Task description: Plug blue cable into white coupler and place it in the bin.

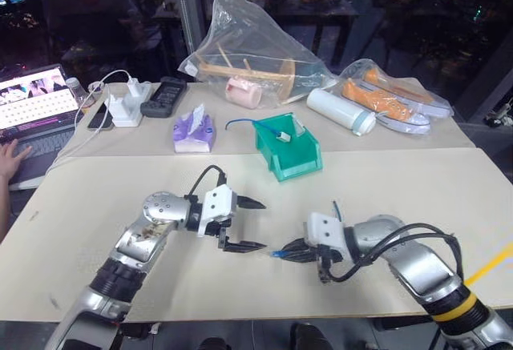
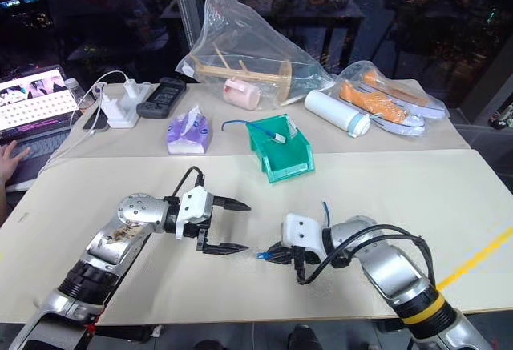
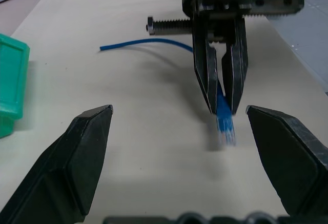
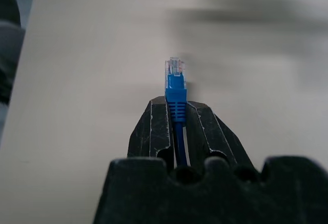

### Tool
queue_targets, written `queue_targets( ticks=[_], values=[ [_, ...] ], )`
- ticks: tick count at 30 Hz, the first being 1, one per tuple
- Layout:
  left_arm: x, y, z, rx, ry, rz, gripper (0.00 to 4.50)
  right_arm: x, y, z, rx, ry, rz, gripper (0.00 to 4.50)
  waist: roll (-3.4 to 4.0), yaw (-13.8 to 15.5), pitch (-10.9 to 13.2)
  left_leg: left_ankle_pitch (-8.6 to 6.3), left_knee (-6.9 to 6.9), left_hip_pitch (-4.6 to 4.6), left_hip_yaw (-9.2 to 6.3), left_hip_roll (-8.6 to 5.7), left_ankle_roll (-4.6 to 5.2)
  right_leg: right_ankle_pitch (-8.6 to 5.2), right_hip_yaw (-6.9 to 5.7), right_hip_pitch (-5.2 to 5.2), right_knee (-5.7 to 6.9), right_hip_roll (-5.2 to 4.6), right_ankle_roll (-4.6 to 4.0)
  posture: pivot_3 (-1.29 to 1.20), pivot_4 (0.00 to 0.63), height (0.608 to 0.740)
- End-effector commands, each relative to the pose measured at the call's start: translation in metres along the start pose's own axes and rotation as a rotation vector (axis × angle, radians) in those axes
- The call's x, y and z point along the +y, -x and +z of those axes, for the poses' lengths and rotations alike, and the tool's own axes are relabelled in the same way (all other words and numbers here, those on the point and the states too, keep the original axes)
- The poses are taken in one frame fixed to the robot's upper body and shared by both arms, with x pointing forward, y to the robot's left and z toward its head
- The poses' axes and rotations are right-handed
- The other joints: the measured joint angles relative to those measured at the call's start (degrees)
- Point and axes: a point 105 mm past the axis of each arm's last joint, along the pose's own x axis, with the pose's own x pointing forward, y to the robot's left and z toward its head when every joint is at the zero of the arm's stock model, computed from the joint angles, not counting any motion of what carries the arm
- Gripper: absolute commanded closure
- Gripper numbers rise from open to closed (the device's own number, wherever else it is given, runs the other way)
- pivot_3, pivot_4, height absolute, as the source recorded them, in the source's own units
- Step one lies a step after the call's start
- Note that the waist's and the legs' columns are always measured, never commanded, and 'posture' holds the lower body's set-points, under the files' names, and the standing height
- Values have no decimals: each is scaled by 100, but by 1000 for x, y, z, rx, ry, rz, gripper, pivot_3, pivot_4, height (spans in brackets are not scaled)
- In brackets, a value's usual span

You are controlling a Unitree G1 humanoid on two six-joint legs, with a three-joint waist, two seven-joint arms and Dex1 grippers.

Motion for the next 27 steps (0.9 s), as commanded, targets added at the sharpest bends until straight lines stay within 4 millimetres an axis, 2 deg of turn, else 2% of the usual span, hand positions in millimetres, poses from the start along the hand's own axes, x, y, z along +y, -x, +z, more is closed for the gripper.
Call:
queue_targets(
  ticks=[1, 4, 9, 13, 15, 18, 23, 27],
  values=[
    [0, -3, 8, -4, -47, -17, 0, -8, 4, -7, 40, 55, -13, 2821, 0, 3, 0, 0, 0, 0, 0, 0, 0, 0, 0, 0, 0, 0, 0, 0, 150, 740],
    [-2, -1, 7, -1, -41, -18, 0, -10, 7, -5, 31, 55, -18, 1786, 0, 2, 0, 0, -1, 1, 0, 1, 0, 0, -1, 0, 1, 0, 0, 0, 150, 740],
    [2, 0, 5, 14, -9, 10, 0, -26, 32, 23, -112, -47, -145, 66, 0, 12, 0, 0, 0, 0, -2, 1, 0, 0, -1, -1, 2, 0, 0, 0, 150, 740],
    [4, -1, 3, 17, 12, 24, 0, -33, 54, 39, -188, -111, -255, 66, 0, 15, 0, -1, -1, -1, -4, 1, 1, 0, -1, -1, 5, 0, 0, 0, 150, 740],
    [2, -6, 0, 26, 25, 17, 0, -36, 75, 44, -236, -171, -362, 66, -1, 26, 0, -1, -1, 0, -4, 1, 1, 0, -1, -1, 6, 0, 0, 0, 150, 740],
    [1, -15, -2, 25, 59, 13, 0, -23, 91, 45, -273, -282, -425, 66, -1, 102, 0, -2, -1, -4, -6, 0, 3, 0, -2, 1, 9, 0, 0, 0, 150, 740],
    [1, -25, -5, 28, 97, 24, 0, 6, 107, 42, -338, -462, -523, 66, -1, 168, 0, -3, -1, -3, -6, 0, 6, 1, -3, 3, 8, 0, 1, 0, 150, 740],
    [1, -28, -8, 34, 105, 26, 0, 22, 114, 41, -349, -539, -586, 66, -1, 153, 0, -3, 3, -1, -6, 0, 6, 0, -3, 6, 8, 0, 0, 0, 150, 740]
  ],
)
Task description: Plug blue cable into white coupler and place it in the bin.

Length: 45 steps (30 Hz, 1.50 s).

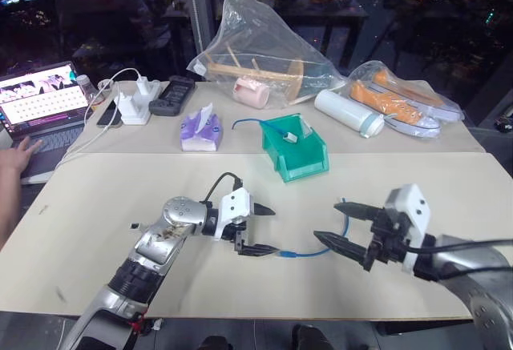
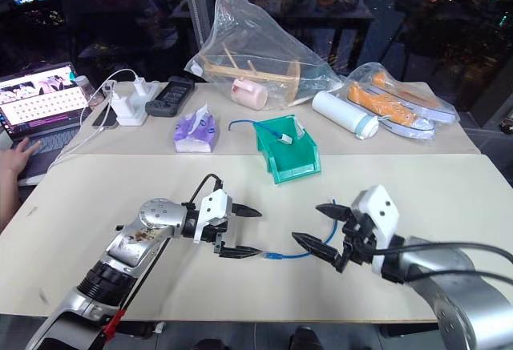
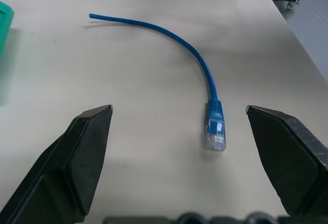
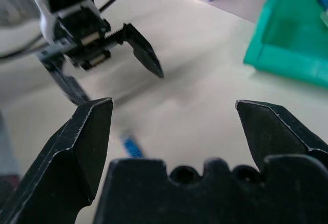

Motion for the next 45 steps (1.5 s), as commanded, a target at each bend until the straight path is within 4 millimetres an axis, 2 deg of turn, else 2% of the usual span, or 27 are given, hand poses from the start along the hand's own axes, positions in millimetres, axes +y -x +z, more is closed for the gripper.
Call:
queue_targets(
  ticks=[1, 9, 14, 20, 25, 26, 27, 33, 36, 37, 38, 40, 42, 44, 45],
  values=[
    [2, -2, 1, 4, -19, 4, 0, 10, 12, 12, -47, 5, -60, 66, 0, -24, 0, 0, 2, 2, 2, 0, 0, 0, 1, 1, 1, 0, 0, 0, 150, 740],
    [-1, -8, -22, 93, -58, -49, 0, 17, 15, 12, -58, -24, -128, 66, 0, -13, 0, 1, 3, 8, 2, 0, 0, 0, 1, 6, 7, 1, -1, 0, 150, 740],
    [1, -9, -26, 92, -58, -64, 0, 16, 16, 13, -50, -22, -150, 66, -1, -11, 0, 1, 3, 5, 1, 0, 0, 0, 1, 5, 2, 0, -1, 0, 150, 740],
    [-16, -21, -39, 113, -59, -140, 0, 12, 17, 15, -44, -15, -169, 66, -2, -5, 0, 0, 2, 4, 1, 0, 0, 0, 1, 7, 0, 1, -1, 0, 150, 740],
    [-14, -28, -42, 109, -40, -126, 0, 10, 20, 12, -27, -9, -182, 66, -3, 14, -3, 0, 2, 7, 1, 0, 1, 0, 1, 14, -2, 0, 0, 0, 150, 740],
    [-14, -29, -43, 113, -29, -125, 515, 10, 20, 12, -24, -8, -183, 0, -3, 18, -3, 0, 3, 7, 1, -1, 1, 0, 1, 16, -4, 0, 0, 0, 150, 740],
    [-14, -30, -45, 122, -19, -123, 693, 11, 20, 11, -21, -7, -183, 0, -4, 19, -3, 0, 5, 9, 2, -1, 1, 0, 1, 21, -6, 0, 0, 0, 150, 740],
    [-15, -33, -48, 125, 10, -125, 2786, 13, 21, 5, 1, -26, -197, 0, -5, 15, -4, 0, 5, 9, 1, -1, 1, 0, 1, 35, -2, 0, 1, 0, 150, 740],
    [-14, -35, -48, 121, 18, -120, 3576, 15, 24, -4, 29, -82, -222, 0, -6, 19, -4, -1, 5, 13, 1, 0, 2, -1, 1, 57, -5, 0, 2, 0, 150, 740],
    [-12, -35, -46, 113, 19, -111, 4076, 16, 25, -9, 33, -122, -233, 0, -6, 15, -4, -2, 3, 20, -1, 0, 5, -3, -1, 65, -6, 0, 3, 0, 150, 740],
    [-9, -35, -43, 98, 22, -99, 4348, 17, 27, -13, 31, -171, -245, 0, -5, 12, -4, -2, 3, 23, 0, 0, 5, -4, -1, 69, -7, 0, 4, 0, 150, 740],
    [0, -37, -32, 43, 36, -52, 4419, 22, 28, -19, 0, -291, -259, 0, -6, 33, -3, -3, 2, 28, 0, 1, 7, -5, -1, 76, -9, 0, 5, 0, 150, 740],
    [9, -39, -10, -56, 52, -8, 4419, 32, 27, -22, -70, -470, -269, 0, -7, 33, -3, -3, 2, 32, -1, 0, 7, -5, -1, 81, -10, 0, 6, 0, 150, 740],
    [13, -40, 18, -197, 78, 7, 4419, 41, 24, -26, -162, -686, -292, 0, -9, 22, -2, -3, 2, 31, -1, 1, 7, -5, -1, 81, -10, 0, 6, 0, 150, 740],
    [13, -41, 26, -238, 86, 7, 4419, 43, 23, -26, -190, -748, -301, 0, -9, 16, -2, -3, 0, 32, -5, 2, 7, -6, -3, 81, -10, 0, 5, 0, 150, 740]
  ],
)
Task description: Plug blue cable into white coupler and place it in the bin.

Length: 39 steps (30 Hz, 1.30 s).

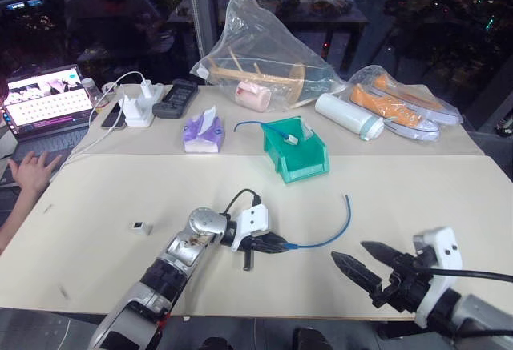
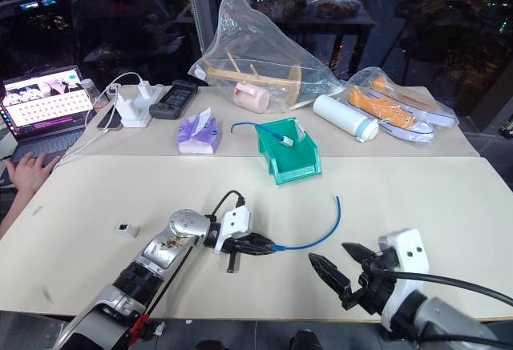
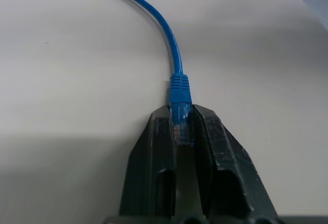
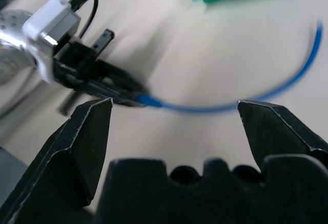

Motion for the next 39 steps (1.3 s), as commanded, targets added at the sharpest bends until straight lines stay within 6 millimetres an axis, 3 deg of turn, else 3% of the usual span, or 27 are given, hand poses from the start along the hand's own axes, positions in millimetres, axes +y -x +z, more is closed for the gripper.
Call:
queue_targets(
  ticks=[1, 7, 10, 12, 15, 29, 32, 39],
  values=[
    [5, -1, 56, -232, -4, 23, 4419, 16, -3, 2, -144, -325, 6, 0, 1, -21, 0, 0, -1, 1, -1, 1, 0, -2, -1, -1, 1, 0, -1, 0, 150, 740],
    [-6, -7, 71, -275, 29, 16, 4419, 10, -18, 14, -327, -650, -28, 0, -9, -68, 4, 0, -10, 8, -2, 2, 0, -6, 1, -2, -1, 3, -2, 0, 150, 740],
    [-10, -9, 74, -281, 46, 16, 4419, 8, -29, 21, -380, -756, -22, 0, -96, -55, 22, -1, -36, 44, -21, 19, 1, -17, -13, -5, -4, 24, -21, 0, 150, 740],
    [-10, -8, 73, -276, 52, 15, 4419, 11, -34, 22, -366, -755, -17, 0, -107, -53, 19, -11, -44, 28, -45, 49, 16, -22, -25, -12, -1, 58, -35, 0, 150, 740],
    [-11, -8, 71, -273, 61, 9, 4419, 13, -41, 21, -340, -758, -9, 0, -41, -47, -3, -2, -29, -29, -44, 45, -2, -21, -20, -87, 8, 60, -37, 0, 150, 740],
    [-20, -12, 69, -287, 103, -54, 4419, 17, -56, 14, -232, -710, 25, 0, -25, -49, -1, -13, -11, -10, -32, 21, 23, -18, 3, -75, 28, 44, -39, 0, 150, 740],
    [-21, -13, 68, -288, 105, -60, 4430, 18, -57, 14, -226, -707, 29, 641, -23, -50, -2, -13, -10, -10, -32, 20, 22, -18, 4, -80, 36, 44, -40, 0, 150, 740],
    [-21, -14, 68, -291, 114, -71, 4430, 21, -56, 12, -211, -696, 35, 3158, -23, -47, -2, -12, -9, -11, -32, 20, 21, -18, 5, -81, 35, 44, -40, 0, 150, 740]
  ],
)
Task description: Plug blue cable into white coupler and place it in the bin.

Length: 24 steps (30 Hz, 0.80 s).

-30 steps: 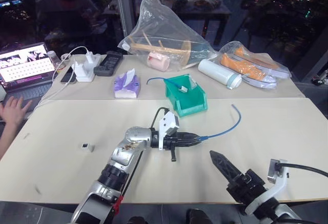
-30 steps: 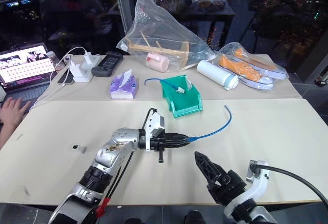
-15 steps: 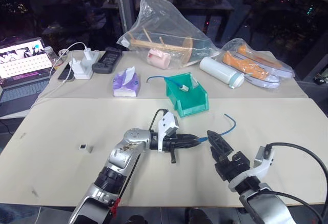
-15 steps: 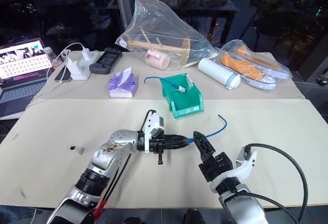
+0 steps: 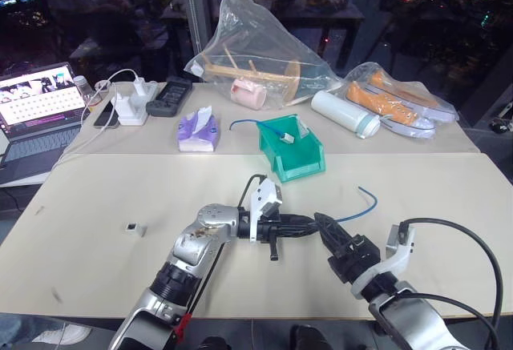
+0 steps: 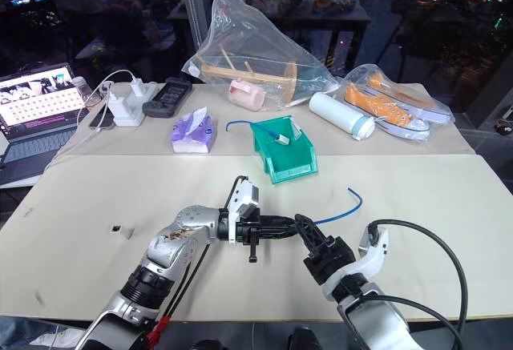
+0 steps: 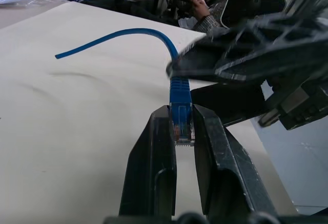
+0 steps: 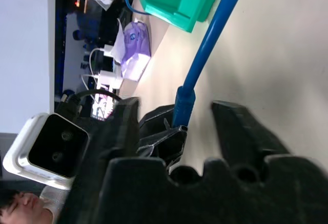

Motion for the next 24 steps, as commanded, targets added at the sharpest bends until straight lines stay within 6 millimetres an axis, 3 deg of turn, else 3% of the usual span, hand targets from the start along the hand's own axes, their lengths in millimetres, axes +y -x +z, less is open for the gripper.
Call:
queue_targets(
  ticks=[1, 4, 6, 8, 9, 14, 17, 24],
  values=[
    [-4, -3, 7, -26, -18, -28, 4430, 12, 3, 2, -7, 8, 50, 3458, 0, -1, 0, 0, 0, 0, 0, 0, 0, 0, 0, 0, 0, 0, 0, 0, 150, 740],
    [-4, -3, 7, -27, -18, -27, 4430, 12, 4, 2, -15, 11, 49, 4414, 0, -1, 0, 0, 0, 0, 0, 0, 0, 0, 1, 0, -1, 0, 0, 0, 150, 740],
    [-3, -2, 7, -28, -19, -17, 4430, 12, 5, 4, -26, 13, 51, 4414, 0, -1, 0, 0, 0, 0, 0, 0, 0, 0, 1, 0, 0, 0, 0, 0, 150, 740],
    [-5, 2, 6, -24, -4, -20, 3426, 13, 5, 6, -36, 18, 53, 4500, 0, -1, 0, 0, 0, 0, 0, 0, 0, 0, 0, 0, 0, 0, 0, 0, 150, 740],
    [-6, 5, 5, -23, -1, -27, 3207, 13, 6, 6, -39, 22, 54, 4500, 1, -2, 0, 0, 0, 0, 0, 0, 0, 0, 1, 0, 0, 0, 0, 0, 150, 740],
    [-9, 23, 3, -19, 14, -7, 1271, 15, 5, 10, -52, 33, 64, 4500, 3, -20, 0, 0, -2, 1, 0, 1, 0, -1, 1, -5, 6, 1, -1, 0, 150, 740],
    [-9, 51, -4, -12, 37, 72, 179, 18, 3, 18, -81, 93, 75, 4500, 7, -44, 0, 0, -1, 3, 0, 1, 0, -1, 3, -5, 6, 1, -1, 0, 150, 740],
    [-30, 104, -6, -69, 104, 337, 73, 24, -12, 42, -54, 311, 122, 4500, 14, -72, 4, 0, -2, 4, 1, 1, 0, -4, 6, -9, 13, 1, -3, 0, 150, 740]
  ],
)
